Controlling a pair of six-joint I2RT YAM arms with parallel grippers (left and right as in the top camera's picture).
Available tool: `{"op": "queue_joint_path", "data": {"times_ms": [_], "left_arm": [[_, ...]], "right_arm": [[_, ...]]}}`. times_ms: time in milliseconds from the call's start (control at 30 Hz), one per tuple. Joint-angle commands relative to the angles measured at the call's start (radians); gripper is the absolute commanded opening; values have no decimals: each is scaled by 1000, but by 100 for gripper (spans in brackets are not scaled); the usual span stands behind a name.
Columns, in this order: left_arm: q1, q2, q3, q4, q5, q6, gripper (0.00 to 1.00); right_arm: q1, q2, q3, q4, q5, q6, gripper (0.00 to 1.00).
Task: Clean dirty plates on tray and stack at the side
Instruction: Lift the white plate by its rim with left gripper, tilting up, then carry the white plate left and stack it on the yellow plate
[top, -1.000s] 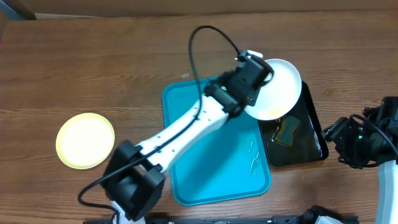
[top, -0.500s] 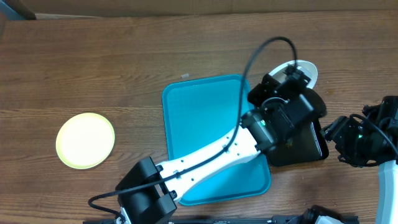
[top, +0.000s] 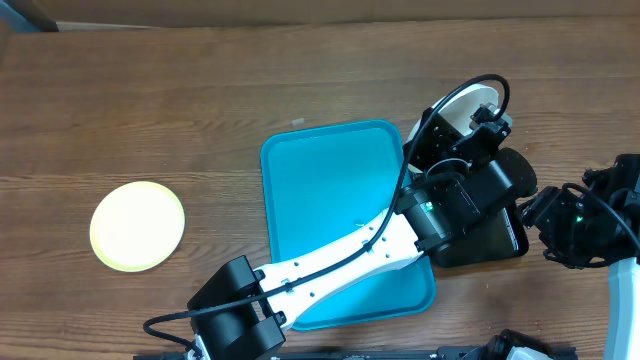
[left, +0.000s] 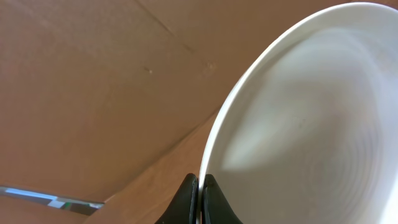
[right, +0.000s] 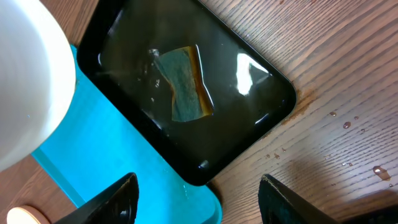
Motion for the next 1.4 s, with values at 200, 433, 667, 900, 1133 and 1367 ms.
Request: {"op": "queue_joint_path", "data": {"times_ms": [200,433,667,900,1133,1367], "left_arm": [[-6,-10,25,0,-32,-10,4],[35,-25,31,-204,101,-282,4],[108,-121,37,-380,374,-534,4],[387,-328,37,-748,776,-825,4],[815,-439,9,-1072,836,-823,4],[1265,-535,-246,-1044,893,-789,5]], "right_arm": [[-5,-12,18,5,-15,-26,63],[-5,-12,18,4,-15,-26,63],[-5,-12,18,0,-16,-25,63],[-5,-12,18,-2,-16,-25,63],[-5,-12,18,-2,-15,-26,64],[-5,-12,18,-2,-15,-26,64]]}}
